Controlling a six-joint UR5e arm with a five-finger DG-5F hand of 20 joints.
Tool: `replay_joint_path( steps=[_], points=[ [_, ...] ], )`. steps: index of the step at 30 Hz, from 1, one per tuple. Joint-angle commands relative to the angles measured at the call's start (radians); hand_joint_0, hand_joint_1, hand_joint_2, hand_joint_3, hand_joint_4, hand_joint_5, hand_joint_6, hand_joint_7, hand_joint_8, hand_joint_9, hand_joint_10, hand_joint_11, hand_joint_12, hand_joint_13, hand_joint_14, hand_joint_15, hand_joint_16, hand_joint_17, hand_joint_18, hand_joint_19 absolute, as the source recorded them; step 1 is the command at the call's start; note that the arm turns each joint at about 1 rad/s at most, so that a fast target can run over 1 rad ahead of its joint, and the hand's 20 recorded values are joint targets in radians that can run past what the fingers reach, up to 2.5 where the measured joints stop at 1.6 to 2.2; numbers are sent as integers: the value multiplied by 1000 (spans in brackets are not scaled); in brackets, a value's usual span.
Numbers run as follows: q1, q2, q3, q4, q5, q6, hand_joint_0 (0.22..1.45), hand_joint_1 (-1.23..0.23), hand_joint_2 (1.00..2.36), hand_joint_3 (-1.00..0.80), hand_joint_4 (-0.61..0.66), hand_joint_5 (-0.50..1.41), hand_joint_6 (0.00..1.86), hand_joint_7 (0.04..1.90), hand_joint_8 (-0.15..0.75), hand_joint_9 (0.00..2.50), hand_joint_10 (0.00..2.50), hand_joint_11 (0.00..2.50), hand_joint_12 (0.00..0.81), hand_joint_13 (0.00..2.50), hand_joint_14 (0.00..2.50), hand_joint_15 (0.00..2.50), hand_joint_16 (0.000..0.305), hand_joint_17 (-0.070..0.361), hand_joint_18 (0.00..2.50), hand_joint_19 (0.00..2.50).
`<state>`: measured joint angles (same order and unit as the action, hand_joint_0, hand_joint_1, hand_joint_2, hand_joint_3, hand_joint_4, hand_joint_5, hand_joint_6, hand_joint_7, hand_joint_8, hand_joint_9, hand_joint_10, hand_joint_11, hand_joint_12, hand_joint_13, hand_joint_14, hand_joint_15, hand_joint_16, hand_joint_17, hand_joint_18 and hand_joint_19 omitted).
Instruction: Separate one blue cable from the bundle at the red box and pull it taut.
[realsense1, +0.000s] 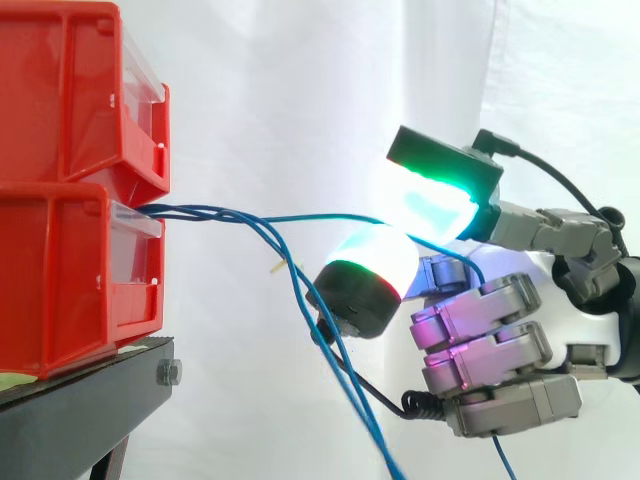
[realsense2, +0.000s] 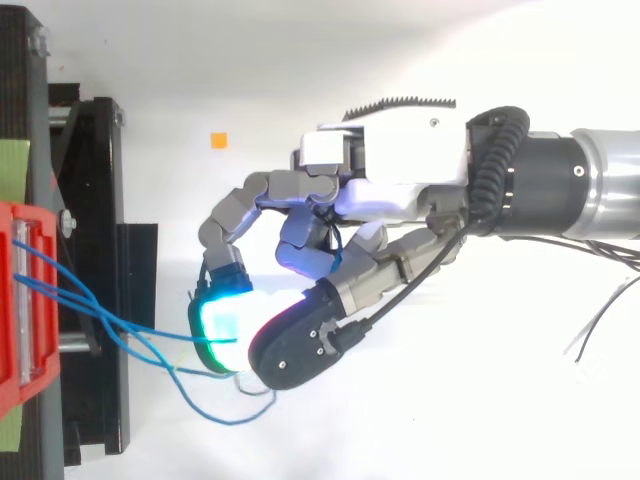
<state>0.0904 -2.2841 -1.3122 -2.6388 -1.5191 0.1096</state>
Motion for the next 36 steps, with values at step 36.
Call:
replay_joint_path(
  steps=[36],
  points=[
    [25,143,-196,-15,76,-50,648,-762,1013,-42,76,-114,903,1153,374,1073,2500,1438,441,1061,2500,1436,60,136,1743,1666]
  ],
)
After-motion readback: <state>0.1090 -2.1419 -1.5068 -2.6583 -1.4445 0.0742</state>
